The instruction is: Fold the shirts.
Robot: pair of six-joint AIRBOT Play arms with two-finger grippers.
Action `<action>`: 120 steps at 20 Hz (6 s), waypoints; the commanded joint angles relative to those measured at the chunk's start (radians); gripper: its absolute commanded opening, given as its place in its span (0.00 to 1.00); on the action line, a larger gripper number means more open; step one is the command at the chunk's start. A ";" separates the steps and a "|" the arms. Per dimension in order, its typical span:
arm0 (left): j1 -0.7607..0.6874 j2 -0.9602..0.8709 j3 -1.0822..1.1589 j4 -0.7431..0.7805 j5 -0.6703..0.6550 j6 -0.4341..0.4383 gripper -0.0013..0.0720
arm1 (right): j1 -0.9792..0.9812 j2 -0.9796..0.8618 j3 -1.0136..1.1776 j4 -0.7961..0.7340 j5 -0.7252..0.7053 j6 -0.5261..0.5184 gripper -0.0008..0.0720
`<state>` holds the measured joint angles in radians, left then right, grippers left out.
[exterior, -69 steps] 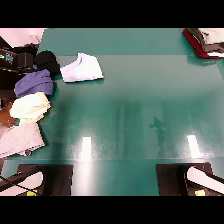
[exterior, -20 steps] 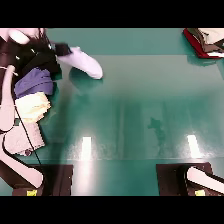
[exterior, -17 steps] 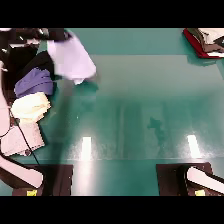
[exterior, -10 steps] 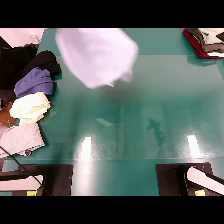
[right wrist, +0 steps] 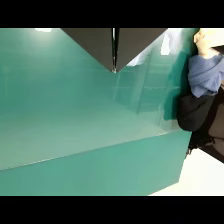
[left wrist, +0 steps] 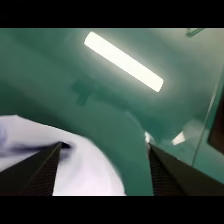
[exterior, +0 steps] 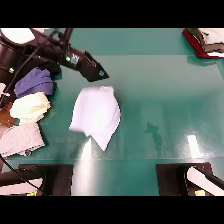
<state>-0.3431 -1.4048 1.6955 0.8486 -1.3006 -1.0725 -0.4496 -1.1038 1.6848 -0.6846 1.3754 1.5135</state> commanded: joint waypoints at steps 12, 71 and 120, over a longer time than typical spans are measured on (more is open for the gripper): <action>0.449 0.190 -0.732 0.194 -0.085 -0.125 0.68 | 0.001 0.006 -0.001 -0.076 0.068 -0.015 0.04; 0.342 0.442 -0.406 0.130 -0.045 -0.237 0.05 | 0.906 -0.549 -0.401 -0.106 -0.686 -0.058 0.03; 0.342 0.436 -0.727 0.244 0.164 -0.263 0.05 | 0.284 -0.312 -0.412 -0.418 -0.203 -0.055 0.60</action>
<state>-0.0017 -0.9691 0.9691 1.0920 -1.1381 -1.3357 -0.0669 -1.4055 1.3407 -1.1053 1.2217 1.4727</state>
